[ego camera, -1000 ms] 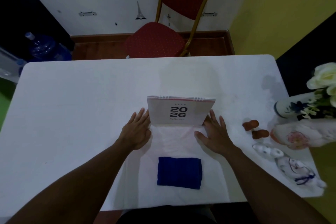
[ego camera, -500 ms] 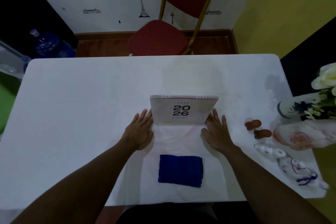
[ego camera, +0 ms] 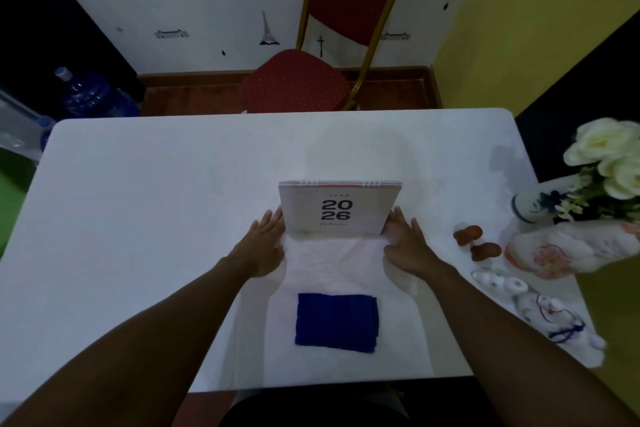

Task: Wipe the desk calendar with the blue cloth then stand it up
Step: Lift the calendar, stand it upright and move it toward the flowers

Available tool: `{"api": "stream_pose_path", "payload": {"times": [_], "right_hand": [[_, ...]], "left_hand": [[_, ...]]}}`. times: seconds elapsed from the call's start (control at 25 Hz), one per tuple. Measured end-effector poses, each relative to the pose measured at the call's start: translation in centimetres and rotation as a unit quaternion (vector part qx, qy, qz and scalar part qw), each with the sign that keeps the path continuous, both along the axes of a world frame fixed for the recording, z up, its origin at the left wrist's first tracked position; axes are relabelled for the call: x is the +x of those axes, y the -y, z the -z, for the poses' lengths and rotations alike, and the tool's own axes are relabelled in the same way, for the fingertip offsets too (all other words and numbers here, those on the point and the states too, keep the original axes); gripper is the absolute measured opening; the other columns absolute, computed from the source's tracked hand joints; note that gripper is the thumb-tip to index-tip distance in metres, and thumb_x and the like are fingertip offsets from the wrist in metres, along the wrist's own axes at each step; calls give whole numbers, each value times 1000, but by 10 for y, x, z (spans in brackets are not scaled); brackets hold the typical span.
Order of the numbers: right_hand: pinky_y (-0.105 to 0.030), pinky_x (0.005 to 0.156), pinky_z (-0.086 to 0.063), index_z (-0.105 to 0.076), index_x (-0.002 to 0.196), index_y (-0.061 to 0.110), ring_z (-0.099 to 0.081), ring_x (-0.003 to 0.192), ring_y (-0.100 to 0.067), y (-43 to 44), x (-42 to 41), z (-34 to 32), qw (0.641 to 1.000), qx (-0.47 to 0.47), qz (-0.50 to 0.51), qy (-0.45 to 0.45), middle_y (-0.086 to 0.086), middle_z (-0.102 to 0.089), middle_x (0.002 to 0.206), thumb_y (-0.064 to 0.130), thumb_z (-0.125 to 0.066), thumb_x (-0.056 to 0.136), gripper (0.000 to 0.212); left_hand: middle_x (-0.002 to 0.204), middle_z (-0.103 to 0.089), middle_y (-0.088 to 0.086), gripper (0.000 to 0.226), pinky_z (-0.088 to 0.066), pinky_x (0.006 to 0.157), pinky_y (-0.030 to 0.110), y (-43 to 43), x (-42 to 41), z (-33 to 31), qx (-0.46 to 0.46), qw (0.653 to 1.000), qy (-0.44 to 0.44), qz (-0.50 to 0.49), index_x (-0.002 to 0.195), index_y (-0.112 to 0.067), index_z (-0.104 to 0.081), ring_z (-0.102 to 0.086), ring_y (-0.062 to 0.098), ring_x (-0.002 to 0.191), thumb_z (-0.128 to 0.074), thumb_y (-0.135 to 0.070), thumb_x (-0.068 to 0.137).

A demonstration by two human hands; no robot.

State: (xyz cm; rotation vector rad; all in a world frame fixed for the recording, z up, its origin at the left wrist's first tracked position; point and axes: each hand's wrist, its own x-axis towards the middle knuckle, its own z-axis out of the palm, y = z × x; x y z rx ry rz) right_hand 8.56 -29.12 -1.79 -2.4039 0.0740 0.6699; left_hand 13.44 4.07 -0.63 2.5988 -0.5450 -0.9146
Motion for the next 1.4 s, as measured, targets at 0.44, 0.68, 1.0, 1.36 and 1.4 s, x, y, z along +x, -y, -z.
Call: {"api": "stream_pose_path", "payload": {"times": [0.44,0.68,1.0,1.36,1.4], "right_hand": [[-42,116,-40,-21,160,38,-34,150,-21,-36,-22,-41,924,183,326,85,6,-33,165,13,-61,96,80],[-19,87,-53,-42,145,43,-58,125,-18,-45,-14,-62,913,226,322,110,11,-64,128,-2,-52,81,79],[-20,88,-52,-43,142,50,-57,118,-10,4,-10,-88,890,239,365,130,22,-63,120,5,-54,74,82],[-34,80,-60,-41,145,48,-65,97,15,104,-20,-90,835,239,469,162,41,-66,108,-5,-34,61,99],[-31,68,-61,-39,146,51,-64,88,17,110,-22,-89,829,242,478,159,44,-65,103,-6,-32,62,101]], "left_hand": [[131,-52,-43,74,-49,76,1,36,-30,-45,-301,909,57,-282,145,-61,-26,-54,-19,115,-67,-40,87],[125,-55,-44,72,-44,77,-2,51,-30,-55,-373,880,87,-282,139,-58,-38,-53,-19,116,-73,-20,89],[119,-53,-49,81,-46,81,1,110,10,-71,-363,895,30,-256,145,-49,-36,-53,-23,110,-70,-11,83],[135,-53,-13,80,-49,101,41,243,53,-87,-354,919,-6,-176,154,-30,-32,-50,16,127,-57,-2,83],[135,-52,-13,79,-50,101,43,253,55,-87,-350,920,-12,-174,154,-29,-31,-50,16,126,-57,-2,84]]}}
